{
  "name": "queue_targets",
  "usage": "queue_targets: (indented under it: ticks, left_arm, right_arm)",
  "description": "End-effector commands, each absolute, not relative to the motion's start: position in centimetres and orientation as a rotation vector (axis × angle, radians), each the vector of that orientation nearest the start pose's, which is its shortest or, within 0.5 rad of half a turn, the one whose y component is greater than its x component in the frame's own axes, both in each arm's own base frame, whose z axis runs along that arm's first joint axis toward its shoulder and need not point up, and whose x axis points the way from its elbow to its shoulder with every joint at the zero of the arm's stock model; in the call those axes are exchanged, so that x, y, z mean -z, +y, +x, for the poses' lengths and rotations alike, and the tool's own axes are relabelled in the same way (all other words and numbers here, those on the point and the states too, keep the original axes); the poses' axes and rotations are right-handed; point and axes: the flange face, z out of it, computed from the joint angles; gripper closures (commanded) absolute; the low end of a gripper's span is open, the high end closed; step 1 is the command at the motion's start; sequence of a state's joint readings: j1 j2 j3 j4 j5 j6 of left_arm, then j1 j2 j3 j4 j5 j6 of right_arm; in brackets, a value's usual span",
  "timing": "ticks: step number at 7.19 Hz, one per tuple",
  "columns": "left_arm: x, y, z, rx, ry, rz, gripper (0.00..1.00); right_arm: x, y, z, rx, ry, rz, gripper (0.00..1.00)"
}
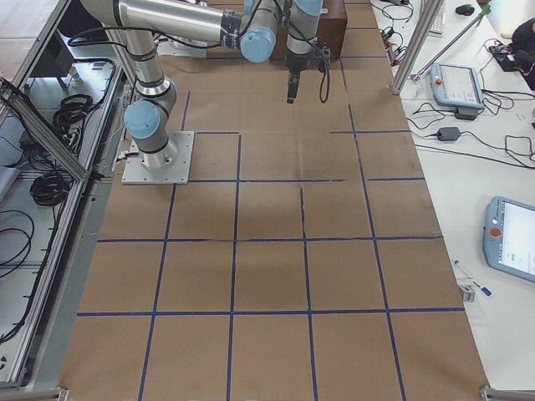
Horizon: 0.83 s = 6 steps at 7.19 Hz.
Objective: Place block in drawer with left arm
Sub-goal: 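Release the handle and move the left gripper over the yellow cube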
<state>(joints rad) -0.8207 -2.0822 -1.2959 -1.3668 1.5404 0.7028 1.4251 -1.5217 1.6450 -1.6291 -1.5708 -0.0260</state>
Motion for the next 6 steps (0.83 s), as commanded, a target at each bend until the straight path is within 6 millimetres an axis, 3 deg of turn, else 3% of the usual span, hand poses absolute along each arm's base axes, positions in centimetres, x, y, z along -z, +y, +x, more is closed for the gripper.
queue_targets:
  ticks: [1, 4, 5, 6]
  left_arm:
    - [-31.8, -62.0, 39.8, -0.033, 3.151, -0.072, 0.01]
    - [-24.9, -66.2, 44.1, -0.062, 3.171, -0.034, 0.01]
    - [-23.0, -67.2, 45.0, -0.050, 3.166, -0.036, 0.01]
    - [-22.3, -67.9, 45.1, -0.043, 3.164, -0.032, 0.02]
  right_arm:
    - [-43.3, -51.7, 5.9, -0.101, 3.129, 0.190, 0.00]
    - [-43.2, -51.7, 5.9, -0.103, 3.129, 0.187, 0.00]
    - [-43.2, -51.7, 5.9, -0.103, 3.129, 0.187, 0.00]
    - [-43.2, -51.7, 5.9, -0.103, 3.129, 0.187, 0.00]
